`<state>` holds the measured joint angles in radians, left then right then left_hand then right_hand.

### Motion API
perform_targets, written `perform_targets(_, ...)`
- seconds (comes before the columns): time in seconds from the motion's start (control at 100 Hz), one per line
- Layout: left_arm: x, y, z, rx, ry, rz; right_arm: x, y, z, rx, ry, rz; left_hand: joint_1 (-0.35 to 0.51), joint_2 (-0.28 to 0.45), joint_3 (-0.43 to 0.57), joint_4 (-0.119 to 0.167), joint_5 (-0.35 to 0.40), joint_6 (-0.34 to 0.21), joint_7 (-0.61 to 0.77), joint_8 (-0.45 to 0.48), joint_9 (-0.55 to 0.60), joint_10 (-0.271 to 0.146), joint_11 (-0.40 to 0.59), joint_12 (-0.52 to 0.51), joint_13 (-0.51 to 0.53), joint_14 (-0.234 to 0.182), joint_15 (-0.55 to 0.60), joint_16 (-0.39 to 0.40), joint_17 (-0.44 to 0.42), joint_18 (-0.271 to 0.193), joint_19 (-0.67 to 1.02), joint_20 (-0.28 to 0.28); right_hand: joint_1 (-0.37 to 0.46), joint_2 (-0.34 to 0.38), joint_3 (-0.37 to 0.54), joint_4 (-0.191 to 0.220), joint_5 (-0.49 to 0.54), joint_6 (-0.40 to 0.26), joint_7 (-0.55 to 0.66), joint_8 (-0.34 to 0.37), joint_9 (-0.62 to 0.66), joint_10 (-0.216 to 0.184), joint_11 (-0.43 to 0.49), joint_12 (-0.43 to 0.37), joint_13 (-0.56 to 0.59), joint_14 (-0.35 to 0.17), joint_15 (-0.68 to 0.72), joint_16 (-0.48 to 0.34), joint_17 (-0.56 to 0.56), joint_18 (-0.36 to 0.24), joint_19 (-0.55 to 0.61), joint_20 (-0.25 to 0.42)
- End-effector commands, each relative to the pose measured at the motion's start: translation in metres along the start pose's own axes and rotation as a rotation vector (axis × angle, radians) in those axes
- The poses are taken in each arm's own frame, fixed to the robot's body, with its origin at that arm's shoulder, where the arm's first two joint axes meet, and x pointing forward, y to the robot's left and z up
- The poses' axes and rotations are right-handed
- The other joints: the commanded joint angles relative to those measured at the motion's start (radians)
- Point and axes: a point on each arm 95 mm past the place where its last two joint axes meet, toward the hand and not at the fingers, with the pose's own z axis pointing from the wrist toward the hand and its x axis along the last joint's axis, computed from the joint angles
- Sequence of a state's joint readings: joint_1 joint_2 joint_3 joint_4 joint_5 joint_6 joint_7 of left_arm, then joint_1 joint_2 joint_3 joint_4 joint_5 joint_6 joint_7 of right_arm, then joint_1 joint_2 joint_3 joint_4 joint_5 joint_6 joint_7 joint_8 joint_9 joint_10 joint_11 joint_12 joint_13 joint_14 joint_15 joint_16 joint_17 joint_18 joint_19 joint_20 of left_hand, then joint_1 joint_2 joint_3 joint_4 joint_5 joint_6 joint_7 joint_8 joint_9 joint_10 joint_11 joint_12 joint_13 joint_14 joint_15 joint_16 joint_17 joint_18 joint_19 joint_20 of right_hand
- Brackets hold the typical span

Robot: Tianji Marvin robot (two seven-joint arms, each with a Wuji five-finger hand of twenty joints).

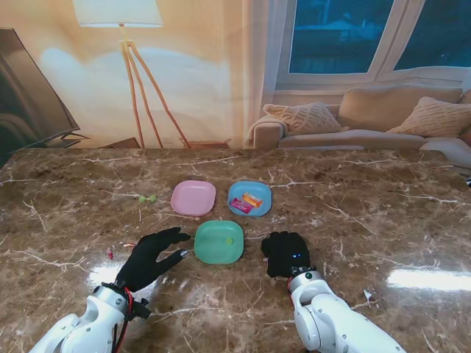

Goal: Portion candies into small dishes

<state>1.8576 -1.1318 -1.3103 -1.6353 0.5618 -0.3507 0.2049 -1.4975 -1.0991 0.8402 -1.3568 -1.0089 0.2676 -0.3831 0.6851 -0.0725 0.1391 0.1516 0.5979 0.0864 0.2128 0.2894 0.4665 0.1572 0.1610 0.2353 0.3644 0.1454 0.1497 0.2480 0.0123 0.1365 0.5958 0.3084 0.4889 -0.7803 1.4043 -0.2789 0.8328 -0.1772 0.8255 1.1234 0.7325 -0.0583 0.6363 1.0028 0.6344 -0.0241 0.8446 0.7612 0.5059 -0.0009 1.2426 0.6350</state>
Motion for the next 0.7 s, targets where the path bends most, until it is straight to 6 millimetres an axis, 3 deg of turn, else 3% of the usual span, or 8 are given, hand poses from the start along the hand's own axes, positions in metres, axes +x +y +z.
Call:
perform_targets(0.0,0.000,0.003,-0.002,-0.003,-0.005,-0.004,-0.006,-0.036,-0.021,0.106,-0.015,-0.014,0.011,0.043,-0.027,-0.019,0.000,-0.010,-0.002,0.009,-0.031,0.003,-0.014,-0.003,-0.025,-0.020,-0.024,-0.012,-0.017,-0.011,-0.029,-0.013,0.010,0.043,0.063,0.023,0.118,-0.088,0.092,0.010,0.017,-0.017,0.020,0.000,-0.004,-0.029,-0.039,-0.026,-0.002,-0.032,0.035,0.013)
perform_targets(0.69,0.001,0.003,0.000,-0.008,0.000,-0.004,0.005,0.016,-0.007,-0.071,0.000,0.010,0.012,0.043,-0.027,-0.018,-0.001,-0.010,-0.002,0.010,-0.032,0.004,-0.015,-0.003,-0.025,-0.021,-0.024,-0.012,-0.017,-0.012,-0.031,-0.013,0.008,0.042,0.058,0.028,0.121,-0.099,0.080,0.020,0.028,-0.018,0.022,-0.009,0.009,-0.028,-0.039,-0.031,0.008,-0.035,0.038,0.011)
